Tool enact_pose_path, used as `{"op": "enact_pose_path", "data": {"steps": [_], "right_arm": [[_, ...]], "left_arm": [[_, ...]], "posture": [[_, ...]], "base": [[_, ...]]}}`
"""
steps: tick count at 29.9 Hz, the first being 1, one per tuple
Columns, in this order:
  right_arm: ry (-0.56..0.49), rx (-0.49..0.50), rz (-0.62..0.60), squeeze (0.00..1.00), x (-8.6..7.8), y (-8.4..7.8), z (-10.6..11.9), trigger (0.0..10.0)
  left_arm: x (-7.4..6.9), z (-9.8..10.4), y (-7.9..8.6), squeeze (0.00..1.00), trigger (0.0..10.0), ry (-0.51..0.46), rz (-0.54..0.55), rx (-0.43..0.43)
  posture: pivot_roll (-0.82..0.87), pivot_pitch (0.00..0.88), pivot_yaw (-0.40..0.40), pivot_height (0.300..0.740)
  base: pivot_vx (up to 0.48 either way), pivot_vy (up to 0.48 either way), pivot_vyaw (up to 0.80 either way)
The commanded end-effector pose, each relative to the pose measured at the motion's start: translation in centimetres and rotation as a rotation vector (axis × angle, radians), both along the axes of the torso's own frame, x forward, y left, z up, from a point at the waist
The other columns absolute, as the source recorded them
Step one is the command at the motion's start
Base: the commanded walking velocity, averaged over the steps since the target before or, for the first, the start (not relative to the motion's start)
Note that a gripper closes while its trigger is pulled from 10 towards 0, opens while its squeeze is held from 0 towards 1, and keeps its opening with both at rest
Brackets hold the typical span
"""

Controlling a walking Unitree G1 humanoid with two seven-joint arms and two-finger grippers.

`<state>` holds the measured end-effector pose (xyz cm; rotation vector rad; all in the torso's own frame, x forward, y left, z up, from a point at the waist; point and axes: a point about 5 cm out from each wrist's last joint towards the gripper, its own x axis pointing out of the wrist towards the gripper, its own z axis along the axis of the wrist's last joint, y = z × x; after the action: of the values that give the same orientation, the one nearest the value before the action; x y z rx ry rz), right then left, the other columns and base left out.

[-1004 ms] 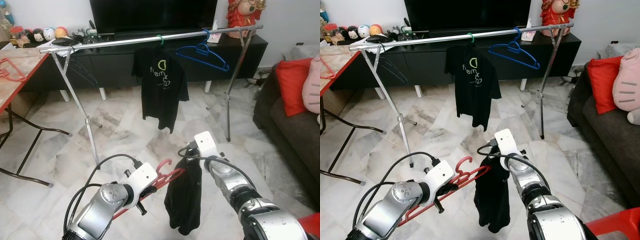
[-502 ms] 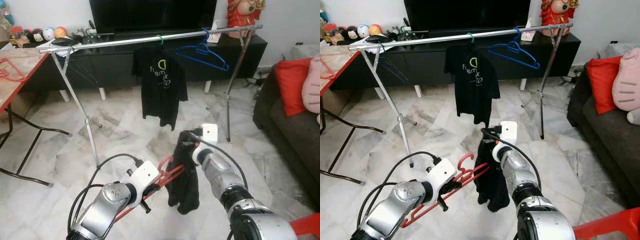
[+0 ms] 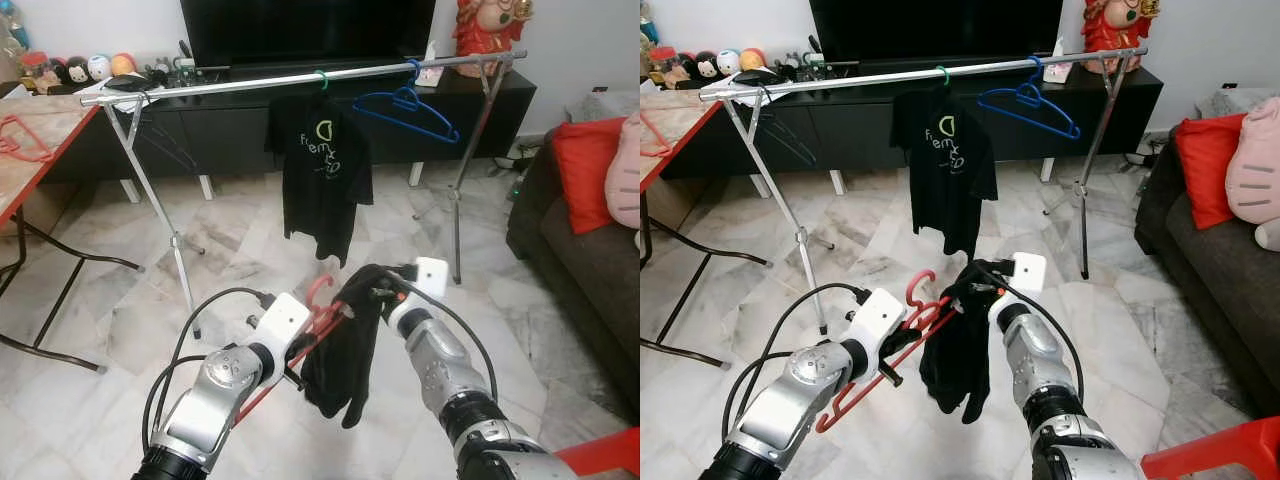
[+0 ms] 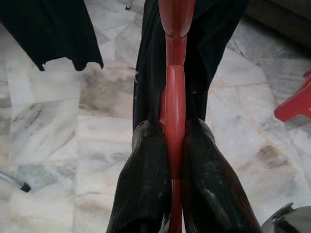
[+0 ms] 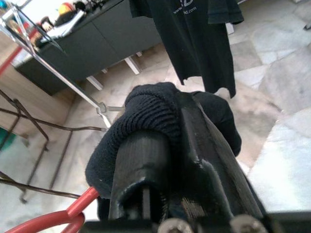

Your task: Hang hanger

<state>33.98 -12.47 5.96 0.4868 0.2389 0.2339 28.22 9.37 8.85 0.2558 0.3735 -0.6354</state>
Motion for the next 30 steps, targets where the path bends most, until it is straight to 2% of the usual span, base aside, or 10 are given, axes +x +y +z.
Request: {"op": "enact_pose_path", "data": {"steps": [1, 5, 8, 9, 10, 12, 20, 23, 26, 30], "right_arm": [[-0.044, 0.08, 0.036, 0.0, 0.2, 0.5, 0.9, 10.0], [-0.059, 0.226, 0.091, 0.0, 0.0, 1.4, 1.3, 10.0], [-0.048, 0.262, 0.079, 0.0, 0.0, 1.3, 1.2, 10.0], [-0.036, 0.295, 0.06, 0.0, 0.0, 1.2, 1.2, 10.0], [-0.013, 0.383, 0.035, 0.0, -0.1, 1.0, 1.1, 10.0], [-0.009, 0.408, 0.034, 0.0, -0.2, 1.0, 1.1, 10.0], [-0.08, 0.605, 0.045, 0.0, -1.0, 0.9, 2.7, 10.0], [-0.101, 0.614, 0.14, 0.0, -1.8, 1.9, 3.1, 10.0], [-0.13, 0.573, 0.254, 0.0, -3.0, 2.9, 3.4, 10.0], [-0.153, 0.55, 0.308, 0.0, -3.8, 3.1, 3.7, 10.0]], "left_arm": [[0.2, 0.7, -0.1, 0.0, 10.0, -0.01, -0.013, -0.038], [0.0, 0.6, -0.6, 0.0, 10.0, 0.001, -0.042, -0.059], [0.0, 0.6, -0.6, 0.0, 10.0, -0.001, -0.039, -0.063], [0.0, 0.6, -0.6, 0.0, 10.0, -0.004, -0.035, -0.064], [0.3, 0.8, -0.6, 0.0, 10.0, -0.012, -0.015, -0.076], [0.4, 0.9, -0.6, 0.0, 10.0, -0.014, -0.009, -0.081], [1.1, 1.9, -0.8, 0.0, 10.0, -0.022, 0.031, -0.21], [0.9, 2.0, -1.1, 0.0, 10.0, -0.009, -0.001, -0.232], [0.8, 2.1, -1.4, 0.0, 10.0, -0.007, -0.034, -0.225], [0.8, 2.5, -1.7, 0.0, 10.0, -0.011, -0.047, -0.256]], "posture": [[0.02, 0.0, 0.002, 0.74], [0.02, 0.0, 0.003, 0.74], [0.02, 0.0, 0.003, 0.74], [0.02, 0.0, 0.002, 0.74], [0.02, 0.0, 0.001, 0.74], [0.02, 0.0, 0.001, 0.74], [0.01, 0.0, 0.009, 0.74], [0.01, 0.0, 0.012, 0.74], [0.01, 0.0, 0.018, 0.74], [0.0, 0.0, 0.024, 0.74]], "base": [[0.0, 0.0, 0.0], [0.0, 0.0, 0.0], [0.0, 0.0, 0.0], [0.0, 0.0, 0.0], [0.0, 0.0, 0.0], [0.0, 0.0, 0.0], [0.0, 0.0, 0.0], [0.0, 0.0, 0.0], [0.0, 0.0, 0.0], [0.0, 0.0, 0.0]]}}
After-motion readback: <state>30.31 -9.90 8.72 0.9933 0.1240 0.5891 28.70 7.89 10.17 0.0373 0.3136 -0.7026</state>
